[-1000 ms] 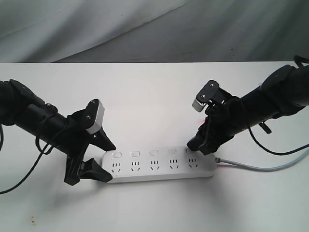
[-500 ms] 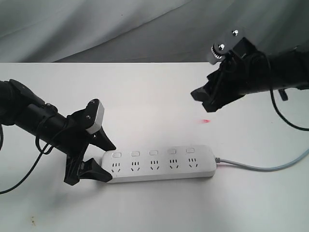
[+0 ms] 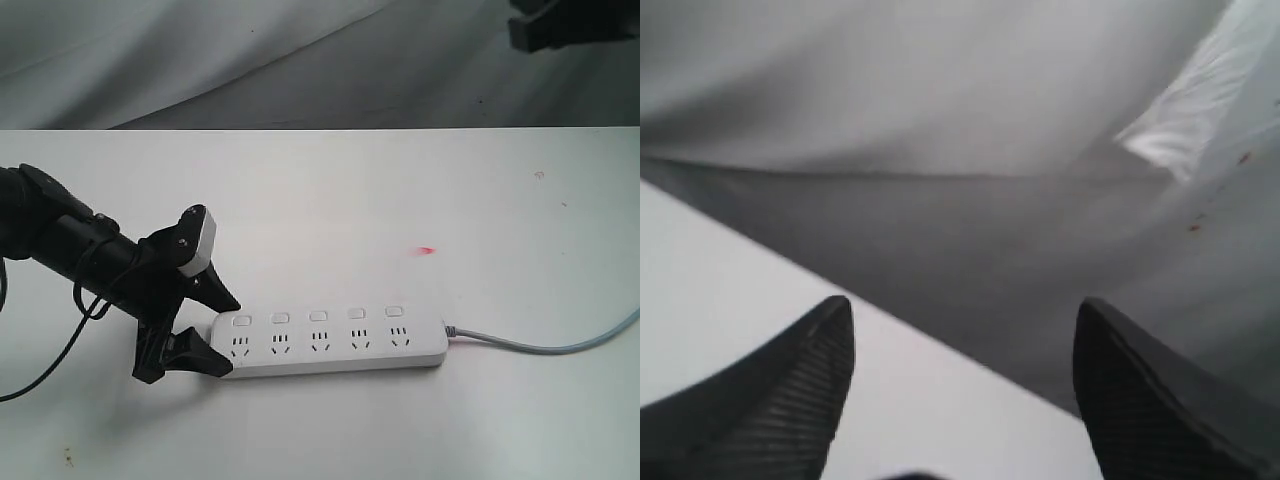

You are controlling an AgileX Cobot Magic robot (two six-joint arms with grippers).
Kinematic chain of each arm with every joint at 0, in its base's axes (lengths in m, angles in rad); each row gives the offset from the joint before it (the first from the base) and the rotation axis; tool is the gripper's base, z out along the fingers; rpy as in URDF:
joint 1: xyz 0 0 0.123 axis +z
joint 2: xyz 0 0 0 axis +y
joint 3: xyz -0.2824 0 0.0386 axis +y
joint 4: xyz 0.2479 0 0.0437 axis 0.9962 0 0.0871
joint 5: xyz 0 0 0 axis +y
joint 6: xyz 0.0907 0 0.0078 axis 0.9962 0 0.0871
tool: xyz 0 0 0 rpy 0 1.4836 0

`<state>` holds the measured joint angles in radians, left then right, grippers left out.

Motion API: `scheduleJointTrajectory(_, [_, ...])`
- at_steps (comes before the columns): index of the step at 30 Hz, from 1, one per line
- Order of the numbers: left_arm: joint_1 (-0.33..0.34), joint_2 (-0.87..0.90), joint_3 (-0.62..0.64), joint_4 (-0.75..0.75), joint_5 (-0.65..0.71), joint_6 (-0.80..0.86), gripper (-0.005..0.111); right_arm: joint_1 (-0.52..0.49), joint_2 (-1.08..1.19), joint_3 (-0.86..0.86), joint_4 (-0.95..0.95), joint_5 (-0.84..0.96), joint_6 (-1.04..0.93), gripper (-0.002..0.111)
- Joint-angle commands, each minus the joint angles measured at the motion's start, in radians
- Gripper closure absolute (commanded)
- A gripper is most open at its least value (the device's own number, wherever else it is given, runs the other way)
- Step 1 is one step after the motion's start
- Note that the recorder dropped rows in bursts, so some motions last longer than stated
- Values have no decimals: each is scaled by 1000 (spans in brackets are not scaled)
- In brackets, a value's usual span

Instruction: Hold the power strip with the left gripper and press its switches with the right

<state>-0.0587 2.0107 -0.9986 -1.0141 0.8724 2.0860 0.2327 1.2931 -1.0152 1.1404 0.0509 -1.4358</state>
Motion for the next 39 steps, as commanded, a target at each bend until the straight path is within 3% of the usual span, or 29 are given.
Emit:
scheduleJointTrajectory(1, [-3,1,-7,-8,3,7,62,-2,-152,2,10,-91,7,49])
scheduleJointTrajectory(9, [-3,1,-7,-8,3,7,62,-2,-370,2,95,-94,7,53])
scheduleJointTrajectory(21, [-3,1,-7,-8,3,7,62,-2,-595,2,214,-81,7,108])
scheduleJointTrajectory(39, [-3,1,-7,-8,3,7,62,-2,-767,2,214,-68,9,108])
